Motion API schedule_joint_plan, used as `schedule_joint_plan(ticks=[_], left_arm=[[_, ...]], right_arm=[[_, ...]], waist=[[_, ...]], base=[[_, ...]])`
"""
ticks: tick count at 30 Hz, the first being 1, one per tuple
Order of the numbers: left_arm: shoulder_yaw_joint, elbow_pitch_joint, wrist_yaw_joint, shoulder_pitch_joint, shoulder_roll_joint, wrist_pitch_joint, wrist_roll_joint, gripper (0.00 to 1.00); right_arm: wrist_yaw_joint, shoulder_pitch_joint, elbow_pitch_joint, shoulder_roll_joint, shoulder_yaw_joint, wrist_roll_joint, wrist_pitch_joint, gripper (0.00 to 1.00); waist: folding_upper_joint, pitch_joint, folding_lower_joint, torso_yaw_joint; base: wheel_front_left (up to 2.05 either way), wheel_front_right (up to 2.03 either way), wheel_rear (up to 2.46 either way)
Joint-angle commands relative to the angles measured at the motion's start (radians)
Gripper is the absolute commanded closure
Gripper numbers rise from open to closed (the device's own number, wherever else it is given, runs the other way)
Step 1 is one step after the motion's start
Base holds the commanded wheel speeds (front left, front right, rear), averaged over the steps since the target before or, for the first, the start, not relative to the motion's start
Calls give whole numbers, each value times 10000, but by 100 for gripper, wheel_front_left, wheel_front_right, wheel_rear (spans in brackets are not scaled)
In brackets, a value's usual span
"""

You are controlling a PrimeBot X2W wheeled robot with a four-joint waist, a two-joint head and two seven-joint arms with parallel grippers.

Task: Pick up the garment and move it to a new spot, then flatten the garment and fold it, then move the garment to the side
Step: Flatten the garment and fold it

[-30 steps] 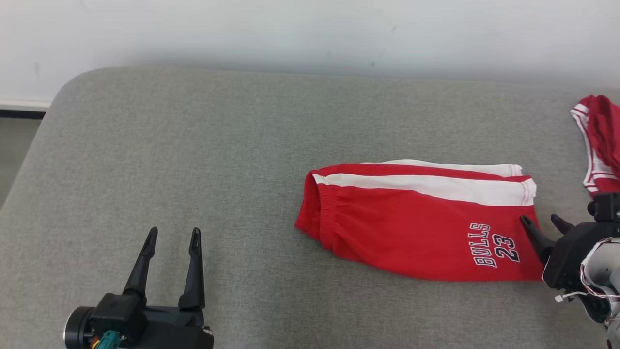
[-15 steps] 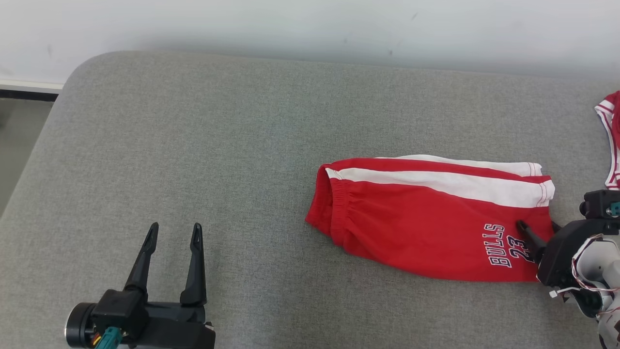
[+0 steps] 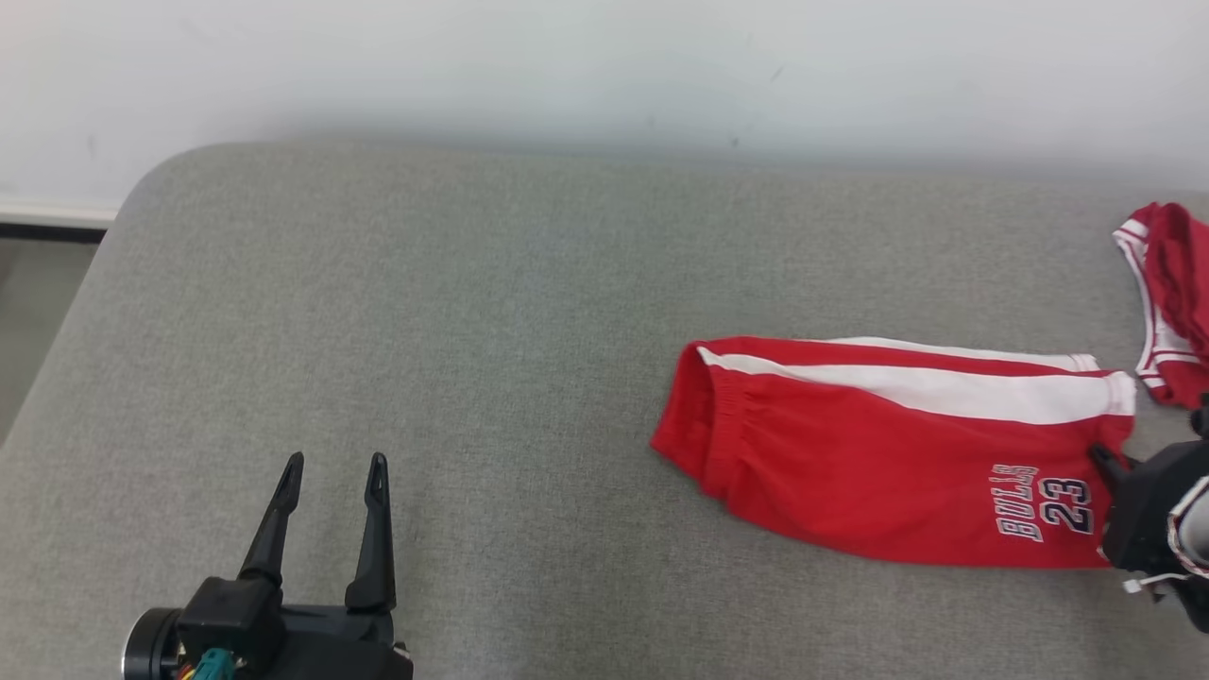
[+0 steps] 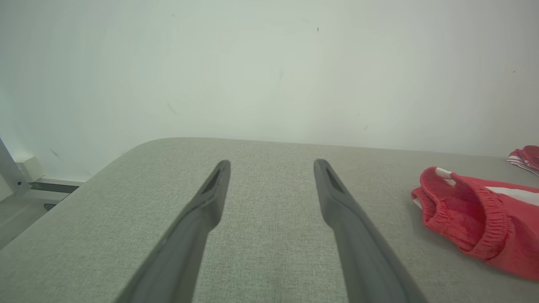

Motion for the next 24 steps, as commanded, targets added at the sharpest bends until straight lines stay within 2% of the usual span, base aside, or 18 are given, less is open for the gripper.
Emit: schedule_joint_plan(ticks=[1, 5, 9, 18, 24], left_arm=[[42, 10, 2, 135, -8, -28, 93, 0], [124, 19, -46, 299, -10, -28, 145, 0], [214, -19, -71, 469, -10, -28, 159, 0], [207, -86, -19, 640, -8, -28, 67, 0], [21, -25, -14, 428, -8, -28, -53, 0]], right_arm=[[-28, 116, 30, -149, -17, 72, -67, 100], [-28, 104, -56, -411, 49, 89, -41, 100], [-28, -56, -331, -402, 155, 35, -98, 100], [-28, -395, -1915, 363, 628, -147, -50, 100], [-28, -703, -2738, 1035, 781, -282, 157, 100]], waist=[[0, -211, -1, -151], [0, -429, -1, -337], [0, -579, -1, -523], [0, -755, -1, -822], [0, -746, -1, -721]], base=[[0, 0, 0], [0, 0, 0], [0, 0, 0], [0, 0, 0], [0, 0, 0]])
